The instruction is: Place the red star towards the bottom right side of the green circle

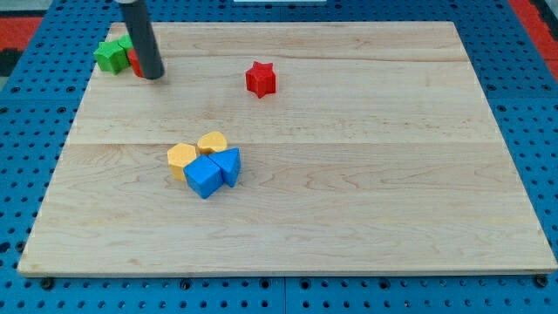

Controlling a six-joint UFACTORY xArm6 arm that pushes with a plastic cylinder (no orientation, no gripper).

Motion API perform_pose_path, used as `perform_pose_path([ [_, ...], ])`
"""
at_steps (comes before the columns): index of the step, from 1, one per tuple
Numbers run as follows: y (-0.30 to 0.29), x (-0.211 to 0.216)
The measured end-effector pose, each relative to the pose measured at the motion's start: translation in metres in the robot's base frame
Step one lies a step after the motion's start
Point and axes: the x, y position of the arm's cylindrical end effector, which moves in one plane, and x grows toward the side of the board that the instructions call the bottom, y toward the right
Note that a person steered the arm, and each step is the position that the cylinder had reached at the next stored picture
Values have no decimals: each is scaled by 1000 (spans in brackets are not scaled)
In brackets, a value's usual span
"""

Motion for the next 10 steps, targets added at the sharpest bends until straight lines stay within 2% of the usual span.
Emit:
perform_pose_path([
  [1,3,14],
  [2,-92,19],
  [3,-95,4],
  [4,-56,-27],
  [5,-47,-16],
  [6,-49,34],
  [7,15,45],
  [8,101,35],
  [9,127,-12],
  [10,196,-36],
])
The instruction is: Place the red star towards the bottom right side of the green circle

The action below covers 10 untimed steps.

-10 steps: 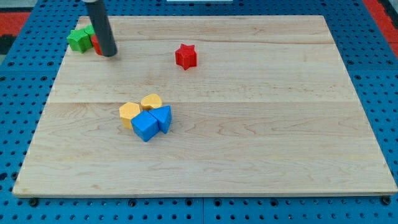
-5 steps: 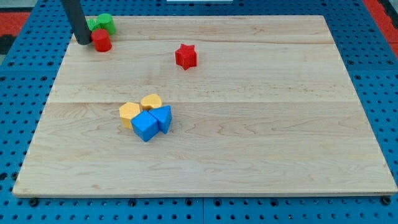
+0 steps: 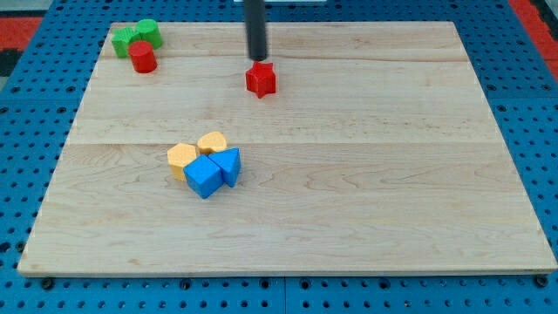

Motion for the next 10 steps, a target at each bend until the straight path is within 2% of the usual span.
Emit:
perform_pose_path([
  [1,10,71],
  [2,-57,77],
  [3,-115,25],
  [4,-115,12],
  [5,-56,3],
  [6,-109,-19],
  [7,-163,-11],
  [8,-94,9],
  [9,-24,83],
  [10,-12,166],
])
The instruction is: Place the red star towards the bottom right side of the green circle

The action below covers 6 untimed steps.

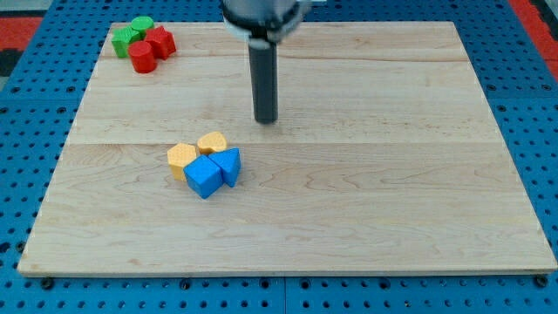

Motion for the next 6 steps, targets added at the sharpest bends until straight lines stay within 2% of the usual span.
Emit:
perform_pose_path([
  [1,1,92],
  [2,-60,138],
  [3,-131,149],
  [5,-220,141],
  [6,-225,140],
])
